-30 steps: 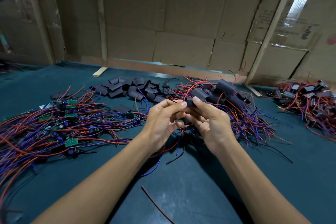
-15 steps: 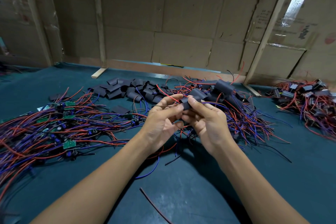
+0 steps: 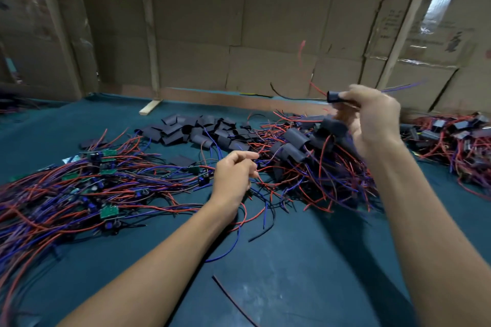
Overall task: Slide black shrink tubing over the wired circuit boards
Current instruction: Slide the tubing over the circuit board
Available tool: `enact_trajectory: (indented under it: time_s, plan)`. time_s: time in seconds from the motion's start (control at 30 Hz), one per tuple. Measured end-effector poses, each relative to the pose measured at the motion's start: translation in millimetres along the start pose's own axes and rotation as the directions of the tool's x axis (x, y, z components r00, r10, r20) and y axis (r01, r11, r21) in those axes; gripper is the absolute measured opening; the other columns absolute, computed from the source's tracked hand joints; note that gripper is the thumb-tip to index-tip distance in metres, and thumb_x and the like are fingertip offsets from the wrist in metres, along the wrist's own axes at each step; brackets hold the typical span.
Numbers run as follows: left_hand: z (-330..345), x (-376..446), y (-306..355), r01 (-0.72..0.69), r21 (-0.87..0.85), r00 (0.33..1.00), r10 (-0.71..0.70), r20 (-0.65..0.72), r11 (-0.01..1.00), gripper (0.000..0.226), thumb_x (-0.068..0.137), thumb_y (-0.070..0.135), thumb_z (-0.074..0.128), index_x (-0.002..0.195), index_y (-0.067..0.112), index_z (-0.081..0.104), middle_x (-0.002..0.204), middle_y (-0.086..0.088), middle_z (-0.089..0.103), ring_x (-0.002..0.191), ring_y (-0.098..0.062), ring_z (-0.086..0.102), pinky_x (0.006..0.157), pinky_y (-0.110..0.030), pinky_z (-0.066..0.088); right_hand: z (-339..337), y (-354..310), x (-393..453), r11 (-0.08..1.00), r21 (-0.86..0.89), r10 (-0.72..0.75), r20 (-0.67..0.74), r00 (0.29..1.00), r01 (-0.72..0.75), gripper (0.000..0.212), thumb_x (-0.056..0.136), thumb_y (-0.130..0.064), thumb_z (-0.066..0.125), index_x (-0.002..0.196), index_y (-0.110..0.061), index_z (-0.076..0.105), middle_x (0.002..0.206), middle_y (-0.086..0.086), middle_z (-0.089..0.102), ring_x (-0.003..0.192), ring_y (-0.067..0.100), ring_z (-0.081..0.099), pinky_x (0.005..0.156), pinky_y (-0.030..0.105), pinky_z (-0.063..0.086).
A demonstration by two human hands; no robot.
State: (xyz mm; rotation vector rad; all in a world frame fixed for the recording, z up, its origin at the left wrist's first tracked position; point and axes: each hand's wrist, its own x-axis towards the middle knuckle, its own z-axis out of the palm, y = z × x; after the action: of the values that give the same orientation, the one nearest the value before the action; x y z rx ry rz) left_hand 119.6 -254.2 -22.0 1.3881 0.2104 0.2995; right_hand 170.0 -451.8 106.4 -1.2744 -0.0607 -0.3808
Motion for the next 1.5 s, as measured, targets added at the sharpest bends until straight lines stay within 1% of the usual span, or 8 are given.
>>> enact_trajectory:
  time_s: [0.27, 0.53, 0.7, 0.83, 0.9, 1.0, 1.13, 1.5]
  plan:
    - [-0.2, 4.9, -4.2, -0.022, 0.047, 1.000, 0.023, -0.015, 0.999, 0.028, 0.086, 0.001, 0.053, 0.086, 0.020, 0.073, 0.064, 0.006, 0.064, 0.062, -0.010, 0.058, 0.047, -0.022, 0.038, -37.9, 36.5, 57.8, 0.854, -0.397, 0.346, -0.047, 0.937, -0.336, 0.009, 0.090, 0.008, 0.061, 0.087, 0.000, 0.058, 0.053, 0.003, 0.050, 0.029, 0.004, 0.039, 0.028, 0.016, 0.018]
    - [-0.6, 5.0, -3.5, -0.028, 0.081, 0.999, 0.029, -0.015, 0.996, 0.025, 0.086, 0.003, 0.053, 0.085, 0.019, 0.072, 0.063, 0.009, 0.066, 0.067, -0.014, 0.060, 0.052, -0.027, 0.040, -41.6, 38.9, 53.0, 0.762, -0.591, 0.124, -0.268, 0.956, -0.265, 0.016, 0.080, -0.011, 0.077, 0.075, -0.004, 0.064, 0.063, 0.009, 0.053, 0.050, 0.021, 0.046, 0.044, 0.028, 0.033]
    - [-3.8, 3.1, 1.2, 0.008, 0.166, 0.998, -0.020, 0.066, 0.986, 0.021, 0.090, 0.001, 0.053, 0.094, 0.015, 0.069, 0.076, -0.003, 0.068, 0.074, -0.019, 0.062, 0.057, -0.031, 0.044, -31.3, 64.7, -12.6, 0.556, -0.793, -0.533, -0.110, 0.839, 0.249, 0.009, 0.089, -0.022, 0.061, 0.090, -0.013, 0.059, 0.082, 0.005, 0.063, 0.079, 0.029, 0.060, 0.067, 0.032, 0.039]
    - [-29.1, 10.2, 30.4, -0.002, 0.150, 0.989, -0.020, 0.147, 0.989, 0.020, 0.096, -0.002, 0.049, 0.097, 0.009, 0.066, 0.085, -0.009, 0.066, 0.072, -0.016, 0.067, 0.052, -0.025, 0.051, -19.9, 83.4, -64.2, 0.104, -0.673, -0.783, 0.399, 0.478, 0.732, 0.006, 0.089, -0.012, 0.065, 0.084, -0.010, 0.063, 0.069, 0.002, 0.059, 0.058, 0.023, 0.056, 0.052, 0.035, 0.043]
    - [-49.5, 17.2, 50.5, -0.143, 0.278, 0.984, 0.107, 0.141, 0.950, 0.021, 0.093, -0.002, 0.051, 0.094, 0.012, 0.067, 0.083, -0.005, 0.067, 0.071, -0.014, 0.066, 0.053, -0.023, 0.052, -13.5, 83.0, -74.1, 0.049, -0.566, -0.785, 0.488, 0.382, 0.823, 0.008, 0.088, -0.009, 0.065, 0.081, -0.008, 0.063, 0.065, -0.001, 0.056, 0.053, 0.019, 0.053, 0.049, 0.034, 0.043]
    - [-79.7, 27.3, 74.5, -0.327, 0.760, 0.945, 0.177, 0.275, 0.561, 0.017, 0.088, 0.016, 0.064, 0.103, 0.022, 0.068, 0.090, 0.008, 0.069, 0.080, -0.009, 0.064, 0.067, -0.022, 0.049, -4.0, 84.8, -82.2, 0.167, -0.521, -0.760, 0.473, 0.446, 0.837, 0.010, 0.083, -0.002, 0.071, 0.082, -0.008, 0.062, 0.068, -0.010, 0.050, 0.058, 0.009, 0.044, 0.054, 0.027, 0.039]
    - [-90.4, 32.1, 69.9, -0.329, 0.944, 0.935, -0.137, 0.326, 0.001, 0.045, 0.086, 0.050, 0.071, 0.113, 0.016, 0.061, 0.108, -0.003, 0.062, 0.102, -0.024, 0.058, 0.088, -0.034, 0.050, -8.5, 91.0, -86.8, 0.221, -0.537, -0.690, 0.504, 0.520, 0.814, 0.007, 0.080, -0.003, 0.070, 0.084, -0.007, 0.066, 0.065, -0.007, 0.052, 0.056, 0.012, 0.046, 0.055, 0.028, 0.039]
    - [-67.6, 29.1, 88.9, -0.411, 0.911, 0.896, 0.176, 0.409, -0.027, 0.037, 0.087, 0.017, 0.064, 0.123, 0.021, 0.057, 0.106, -0.010, 0.056, 0.104, -0.036, 0.058, 0.083, -0.037, 0.048, -3.2, 99.0, -88.1, 0.436, -0.504, -0.572, 0.484, 0.662, 0.746, 0.014, 0.087, -0.010, 0.067, 0.099, -0.013, 0.073, 0.075, -0.004, 0.066, 0.065, 0.012, 0.058, 0.064, 0.031, 0.050]
